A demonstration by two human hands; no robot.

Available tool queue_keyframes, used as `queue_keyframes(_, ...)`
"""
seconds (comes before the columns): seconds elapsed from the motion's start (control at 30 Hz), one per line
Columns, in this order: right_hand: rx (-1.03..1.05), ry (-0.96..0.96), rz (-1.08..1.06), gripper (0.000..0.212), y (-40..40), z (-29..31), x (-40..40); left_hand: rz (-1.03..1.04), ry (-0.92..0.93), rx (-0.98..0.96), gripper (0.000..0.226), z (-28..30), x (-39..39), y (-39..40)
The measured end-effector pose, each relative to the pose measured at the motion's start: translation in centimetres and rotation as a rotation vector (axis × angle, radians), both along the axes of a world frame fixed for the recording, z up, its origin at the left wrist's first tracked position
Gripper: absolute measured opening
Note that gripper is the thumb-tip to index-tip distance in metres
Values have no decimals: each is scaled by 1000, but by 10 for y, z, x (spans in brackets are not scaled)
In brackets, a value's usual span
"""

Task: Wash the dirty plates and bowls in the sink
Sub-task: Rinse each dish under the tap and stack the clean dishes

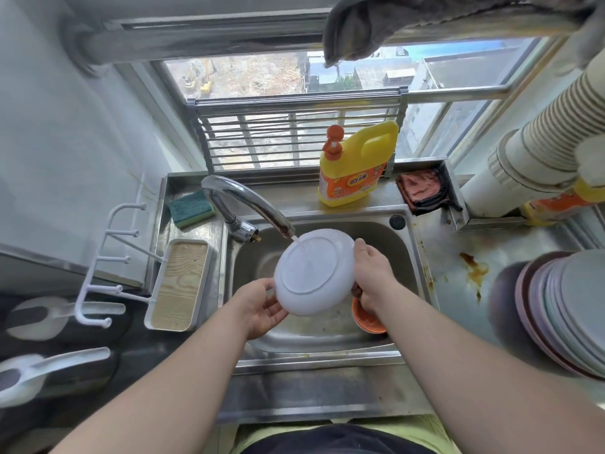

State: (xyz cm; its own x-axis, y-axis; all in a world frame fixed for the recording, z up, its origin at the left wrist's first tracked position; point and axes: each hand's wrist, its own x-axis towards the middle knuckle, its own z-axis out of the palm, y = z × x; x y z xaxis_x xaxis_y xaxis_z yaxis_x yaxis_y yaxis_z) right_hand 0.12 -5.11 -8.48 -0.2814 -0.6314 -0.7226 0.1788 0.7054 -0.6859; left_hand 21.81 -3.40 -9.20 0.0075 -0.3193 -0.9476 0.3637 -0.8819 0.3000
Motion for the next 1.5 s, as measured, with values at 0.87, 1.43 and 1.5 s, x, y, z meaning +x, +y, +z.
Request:
queue_keyframes(0.87,-167,85,111,32,36,-6,-22,171,-68,-143,35,-12,-18,1)
queue_keyframes(1.43,107,-13,-475,41,24,-13,-67,164,78,-195,14,18,-77,-45)
queue_keyframes(1.5,101,10,-506,34,22,-10,-71,260,120,-185,20,20,-78,-50)
